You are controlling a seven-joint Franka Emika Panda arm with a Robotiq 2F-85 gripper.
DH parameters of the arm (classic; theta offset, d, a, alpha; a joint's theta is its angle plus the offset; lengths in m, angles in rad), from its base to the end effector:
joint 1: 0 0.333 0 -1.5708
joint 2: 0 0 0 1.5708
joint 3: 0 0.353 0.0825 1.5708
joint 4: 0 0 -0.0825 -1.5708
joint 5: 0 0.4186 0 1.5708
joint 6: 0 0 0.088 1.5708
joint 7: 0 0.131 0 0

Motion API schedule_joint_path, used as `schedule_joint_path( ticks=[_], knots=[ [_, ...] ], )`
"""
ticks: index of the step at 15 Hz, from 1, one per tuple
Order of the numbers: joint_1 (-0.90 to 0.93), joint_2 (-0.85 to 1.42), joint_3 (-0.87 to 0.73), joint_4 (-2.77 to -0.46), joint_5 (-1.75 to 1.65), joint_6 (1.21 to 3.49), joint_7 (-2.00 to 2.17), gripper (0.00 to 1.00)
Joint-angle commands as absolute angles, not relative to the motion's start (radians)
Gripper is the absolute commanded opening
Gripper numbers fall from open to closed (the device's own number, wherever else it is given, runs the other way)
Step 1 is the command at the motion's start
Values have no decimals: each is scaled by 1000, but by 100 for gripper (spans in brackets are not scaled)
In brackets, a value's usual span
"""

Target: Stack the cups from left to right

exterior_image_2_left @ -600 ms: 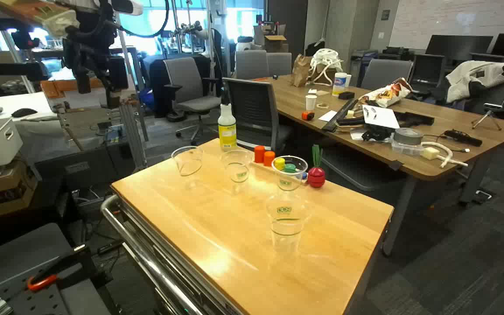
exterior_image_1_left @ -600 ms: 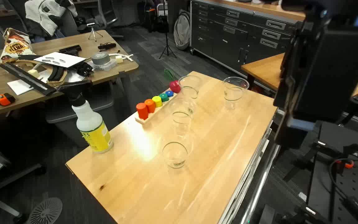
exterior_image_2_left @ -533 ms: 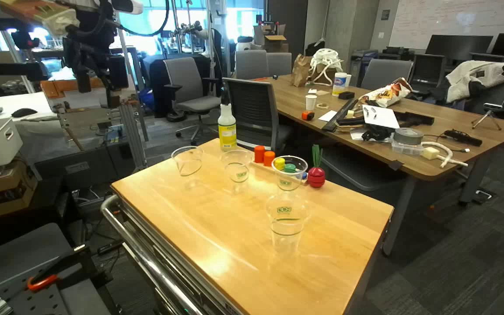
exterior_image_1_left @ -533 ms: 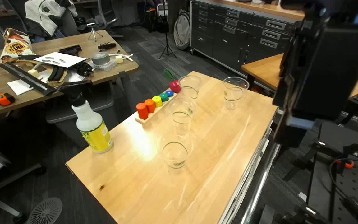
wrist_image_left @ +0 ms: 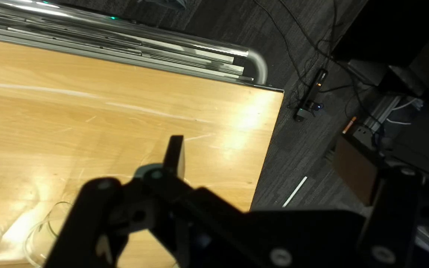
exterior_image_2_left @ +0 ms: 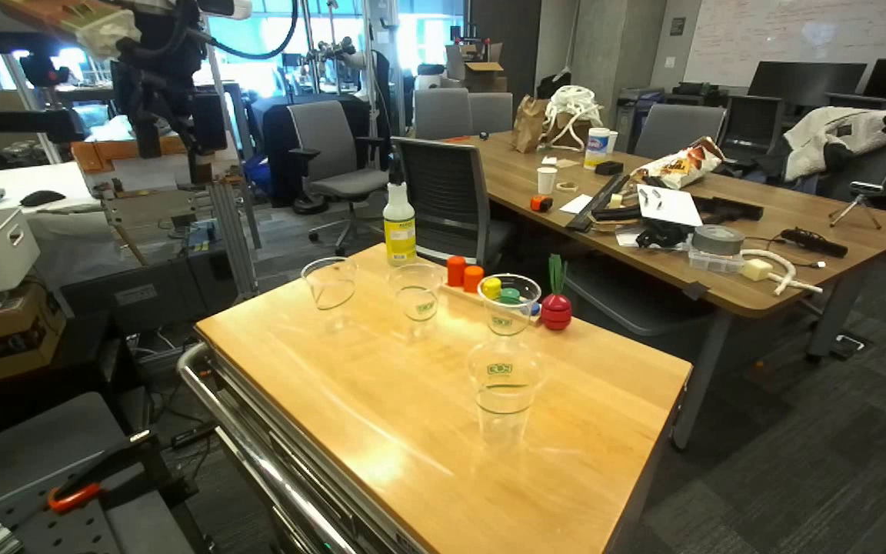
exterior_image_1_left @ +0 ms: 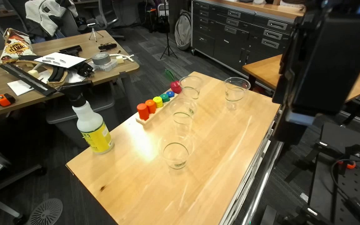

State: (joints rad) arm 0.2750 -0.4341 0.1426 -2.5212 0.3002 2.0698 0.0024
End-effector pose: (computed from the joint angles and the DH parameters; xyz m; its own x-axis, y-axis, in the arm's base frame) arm 0.3745 0.1895 0.4203 0.9664 0.2550 -0.0317 0.2439 -0.9492 -0.1990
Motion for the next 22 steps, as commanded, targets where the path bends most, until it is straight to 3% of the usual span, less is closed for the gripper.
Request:
schedule_joint_path(
  ticks=[1,6,14,22],
  knots=[
    [263,-434,153,-2520,305,2067,-1,100],
    [234,-361,152,-2487,281,2104,23,100],
    [142,13,141,-2315,219,2308,121,100],
    [162,289,100,-2136,59,2381,366,100]
  ],
)
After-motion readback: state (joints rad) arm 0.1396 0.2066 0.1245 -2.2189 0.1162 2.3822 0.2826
